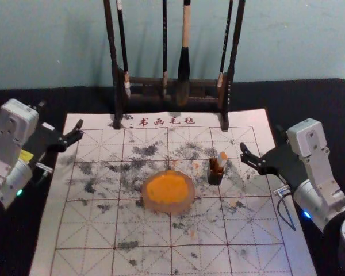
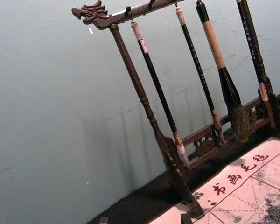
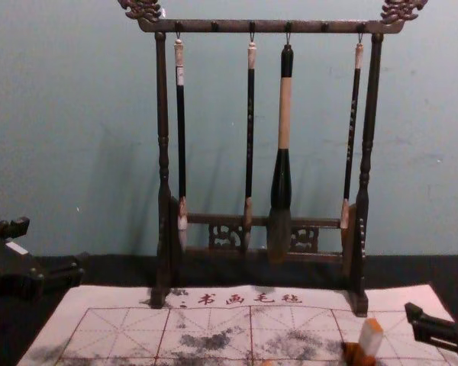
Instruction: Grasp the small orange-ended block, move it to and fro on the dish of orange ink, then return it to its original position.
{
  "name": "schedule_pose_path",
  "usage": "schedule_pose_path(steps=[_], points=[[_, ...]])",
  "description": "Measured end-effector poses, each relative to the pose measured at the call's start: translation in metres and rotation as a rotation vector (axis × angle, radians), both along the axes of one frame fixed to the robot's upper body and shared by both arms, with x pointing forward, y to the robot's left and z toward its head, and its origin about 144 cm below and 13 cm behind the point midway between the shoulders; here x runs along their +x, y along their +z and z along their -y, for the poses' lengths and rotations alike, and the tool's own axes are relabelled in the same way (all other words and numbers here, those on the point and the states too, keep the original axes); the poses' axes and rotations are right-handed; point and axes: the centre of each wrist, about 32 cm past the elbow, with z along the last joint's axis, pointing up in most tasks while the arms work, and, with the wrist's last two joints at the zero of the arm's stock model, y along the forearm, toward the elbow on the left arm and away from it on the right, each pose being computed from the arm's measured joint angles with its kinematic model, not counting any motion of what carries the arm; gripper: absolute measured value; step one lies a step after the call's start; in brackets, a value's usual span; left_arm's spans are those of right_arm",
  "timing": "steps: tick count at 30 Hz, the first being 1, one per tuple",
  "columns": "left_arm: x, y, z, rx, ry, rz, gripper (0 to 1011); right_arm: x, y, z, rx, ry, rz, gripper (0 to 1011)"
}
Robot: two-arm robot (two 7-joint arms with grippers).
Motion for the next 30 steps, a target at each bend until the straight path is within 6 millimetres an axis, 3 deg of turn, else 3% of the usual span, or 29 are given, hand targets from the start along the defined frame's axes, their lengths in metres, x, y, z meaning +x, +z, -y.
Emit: schedule_pose_path(steps=[30], points=[[0.0, 0.0, 0.0, 0.0, 0.0, 0.0, 1001, 0.0005, 0.0023, -0.0003, -0.001, 0.002, 0.01, 1000]])
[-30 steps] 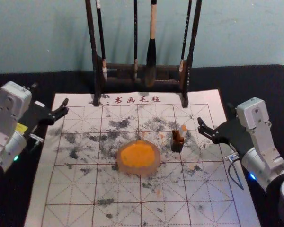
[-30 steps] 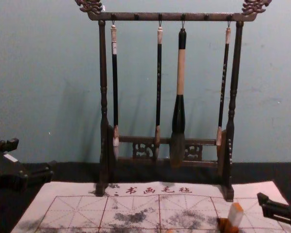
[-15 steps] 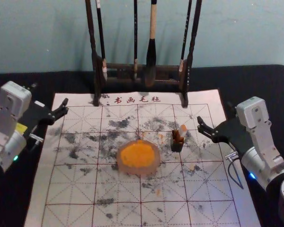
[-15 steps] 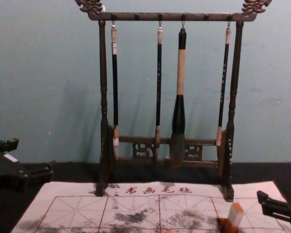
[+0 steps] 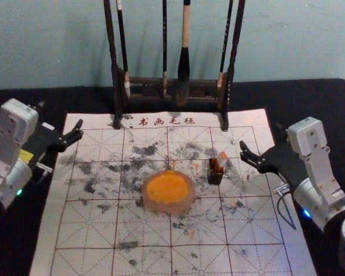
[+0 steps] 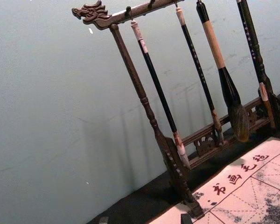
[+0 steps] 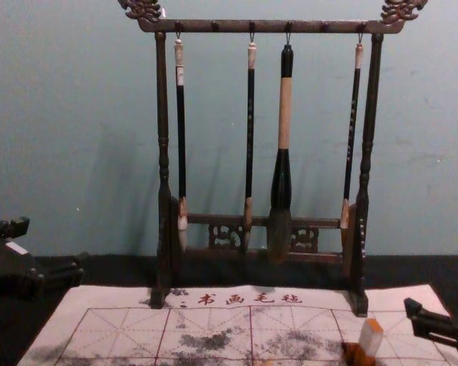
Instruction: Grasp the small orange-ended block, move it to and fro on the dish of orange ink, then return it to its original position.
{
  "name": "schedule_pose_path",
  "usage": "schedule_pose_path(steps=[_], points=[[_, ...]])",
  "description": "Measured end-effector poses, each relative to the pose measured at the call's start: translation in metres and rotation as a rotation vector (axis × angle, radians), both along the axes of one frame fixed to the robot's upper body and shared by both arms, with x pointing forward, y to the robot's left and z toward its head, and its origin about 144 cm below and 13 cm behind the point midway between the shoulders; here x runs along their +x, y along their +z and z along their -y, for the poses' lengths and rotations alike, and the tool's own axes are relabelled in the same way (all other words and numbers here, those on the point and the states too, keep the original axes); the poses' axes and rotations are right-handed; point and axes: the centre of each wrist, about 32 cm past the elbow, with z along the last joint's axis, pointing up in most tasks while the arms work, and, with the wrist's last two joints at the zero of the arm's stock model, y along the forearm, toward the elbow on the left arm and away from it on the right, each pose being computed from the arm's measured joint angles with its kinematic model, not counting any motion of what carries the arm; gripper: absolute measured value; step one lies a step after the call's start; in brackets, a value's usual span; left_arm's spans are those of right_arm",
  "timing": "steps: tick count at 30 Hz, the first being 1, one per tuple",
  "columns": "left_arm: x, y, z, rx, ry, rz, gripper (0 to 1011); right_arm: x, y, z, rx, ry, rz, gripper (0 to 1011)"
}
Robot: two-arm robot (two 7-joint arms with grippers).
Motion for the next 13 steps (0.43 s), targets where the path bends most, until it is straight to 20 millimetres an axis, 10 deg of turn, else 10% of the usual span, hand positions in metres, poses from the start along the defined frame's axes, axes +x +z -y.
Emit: schedule_pose_path(steps=[13], points=[[0.0, 0.0, 0.0, 0.0, 0.0, 0.0, 1001, 0.0, 0.0001, -0.0001, 0.0, 0.0, 0.0, 1000]])
